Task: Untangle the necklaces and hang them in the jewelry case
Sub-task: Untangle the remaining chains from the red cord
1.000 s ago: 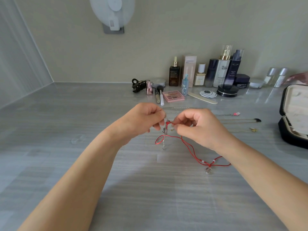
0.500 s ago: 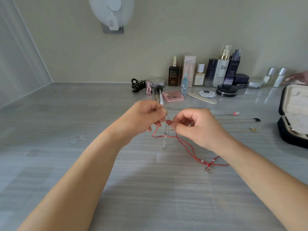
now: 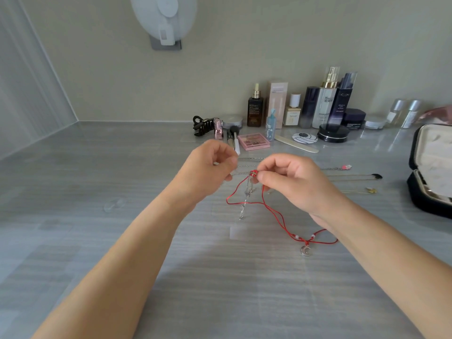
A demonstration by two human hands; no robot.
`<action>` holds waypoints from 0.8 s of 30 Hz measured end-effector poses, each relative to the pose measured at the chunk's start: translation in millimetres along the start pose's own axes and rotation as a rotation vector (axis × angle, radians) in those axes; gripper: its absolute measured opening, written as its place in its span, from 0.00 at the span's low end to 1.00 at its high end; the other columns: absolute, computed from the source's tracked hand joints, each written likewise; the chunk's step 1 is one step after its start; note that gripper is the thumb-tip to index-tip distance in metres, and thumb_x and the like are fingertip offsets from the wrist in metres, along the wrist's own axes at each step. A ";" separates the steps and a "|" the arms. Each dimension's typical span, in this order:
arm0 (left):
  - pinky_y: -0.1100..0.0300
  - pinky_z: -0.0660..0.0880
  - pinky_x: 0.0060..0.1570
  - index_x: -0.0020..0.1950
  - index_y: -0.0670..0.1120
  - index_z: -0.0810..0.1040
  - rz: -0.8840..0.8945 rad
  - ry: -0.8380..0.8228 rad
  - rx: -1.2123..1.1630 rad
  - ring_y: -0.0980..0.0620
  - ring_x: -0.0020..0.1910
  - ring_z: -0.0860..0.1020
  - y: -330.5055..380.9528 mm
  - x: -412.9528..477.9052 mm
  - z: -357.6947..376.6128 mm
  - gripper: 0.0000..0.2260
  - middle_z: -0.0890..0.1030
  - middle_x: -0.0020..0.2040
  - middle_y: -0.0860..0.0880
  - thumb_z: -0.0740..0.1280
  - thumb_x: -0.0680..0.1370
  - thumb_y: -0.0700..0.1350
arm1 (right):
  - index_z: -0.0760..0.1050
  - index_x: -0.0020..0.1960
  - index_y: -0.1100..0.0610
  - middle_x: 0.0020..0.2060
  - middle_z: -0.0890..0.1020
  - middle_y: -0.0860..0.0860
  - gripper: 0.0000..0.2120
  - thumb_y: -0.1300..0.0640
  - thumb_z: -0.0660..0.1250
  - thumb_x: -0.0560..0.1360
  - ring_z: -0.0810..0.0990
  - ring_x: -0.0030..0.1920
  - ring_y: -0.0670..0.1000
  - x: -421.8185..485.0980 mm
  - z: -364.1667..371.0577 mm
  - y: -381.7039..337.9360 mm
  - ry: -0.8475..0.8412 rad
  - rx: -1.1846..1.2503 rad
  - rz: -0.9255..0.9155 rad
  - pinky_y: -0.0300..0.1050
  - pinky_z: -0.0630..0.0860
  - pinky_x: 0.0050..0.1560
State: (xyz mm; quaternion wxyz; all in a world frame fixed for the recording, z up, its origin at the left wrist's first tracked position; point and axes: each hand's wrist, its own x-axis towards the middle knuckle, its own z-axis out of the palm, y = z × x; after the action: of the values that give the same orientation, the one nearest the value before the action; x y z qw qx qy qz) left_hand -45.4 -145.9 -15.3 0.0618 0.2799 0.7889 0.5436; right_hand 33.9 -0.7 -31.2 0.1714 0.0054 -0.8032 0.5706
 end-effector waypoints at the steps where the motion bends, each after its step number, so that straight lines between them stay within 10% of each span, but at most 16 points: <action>1: 0.73 0.68 0.27 0.40 0.50 0.73 0.021 0.022 0.028 0.58 0.32 0.74 0.1 0.1 0.1 0.07 0.77 0.38 0.52 0.63 0.77 0.41 | 0.77 0.37 0.54 0.33 0.79 0.50 0.09 0.65 0.67 0.72 0.75 0.32 0.42 -0.1 -0.3 -0.5 -0.002 0.010 0.005 0.32 0.72 0.39; 6: 0.70 0.63 0.26 0.35 0.50 0.78 0.084 -0.116 0.088 0.61 0.25 0.67 5.4 -5.6 0.7 0.07 0.73 0.22 0.60 0.70 0.71 0.51 | 0.77 0.36 0.53 0.31 0.80 0.48 0.10 0.65 0.66 0.72 0.75 0.30 0.42 1.8 -1.2 0.1 0.040 0.013 0.038 0.37 0.73 0.41; 20: 0.71 0.59 0.21 0.35 0.48 0.80 0.097 -0.145 0.115 0.59 0.22 0.64 4.5 -6.4 1.8 0.05 0.73 0.26 0.52 0.72 0.71 0.43 | 0.78 0.42 0.48 0.38 0.82 0.57 0.12 0.66 0.69 0.70 0.75 0.38 0.51 1.2 -1.0 -0.5 0.005 -0.050 -0.091 0.41 0.74 0.41; 24: 0.69 0.55 0.18 0.35 0.47 0.81 0.058 -0.154 0.093 0.57 0.21 0.59 3.8 -5.4 0.0 0.06 0.70 0.29 0.45 0.72 0.71 0.46 | 0.78 0.38 0.47 0.32 0.81 0.49 0.11 0.63 0.70 0.70 0.73 0.30 0.39 3.0 -0.6 2.1 0.047 -0.165 -0.139 0.30 0.69 0.34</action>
State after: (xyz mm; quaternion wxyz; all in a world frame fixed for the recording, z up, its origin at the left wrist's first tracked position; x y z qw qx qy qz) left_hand -39.5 -147.7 -13.1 0.0933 0.3462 0.7977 0.4849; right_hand 30.8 1.1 -32.1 0.2291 0.0335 -0.8410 0.4890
